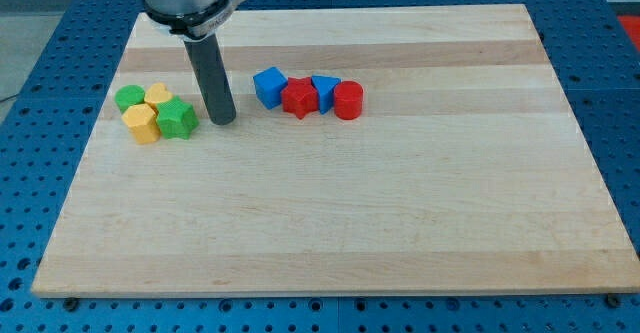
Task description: Push the green star into the yellow hexagon
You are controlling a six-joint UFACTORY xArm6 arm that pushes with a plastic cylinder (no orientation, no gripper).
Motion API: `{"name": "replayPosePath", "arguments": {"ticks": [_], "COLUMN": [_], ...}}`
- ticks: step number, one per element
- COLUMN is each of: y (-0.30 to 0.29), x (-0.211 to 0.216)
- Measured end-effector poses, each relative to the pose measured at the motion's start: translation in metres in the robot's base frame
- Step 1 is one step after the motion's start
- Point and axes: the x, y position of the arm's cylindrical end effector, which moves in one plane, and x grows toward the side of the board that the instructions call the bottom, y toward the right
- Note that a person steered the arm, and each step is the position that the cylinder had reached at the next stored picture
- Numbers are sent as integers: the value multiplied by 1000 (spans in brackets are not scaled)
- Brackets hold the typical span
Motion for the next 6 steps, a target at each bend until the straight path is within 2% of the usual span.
{"name": "replayPosePath", "arguments": {"ticks": [3, 5, 6], "y": [-38, -10, 25], "x": [1, 8, 8]}}
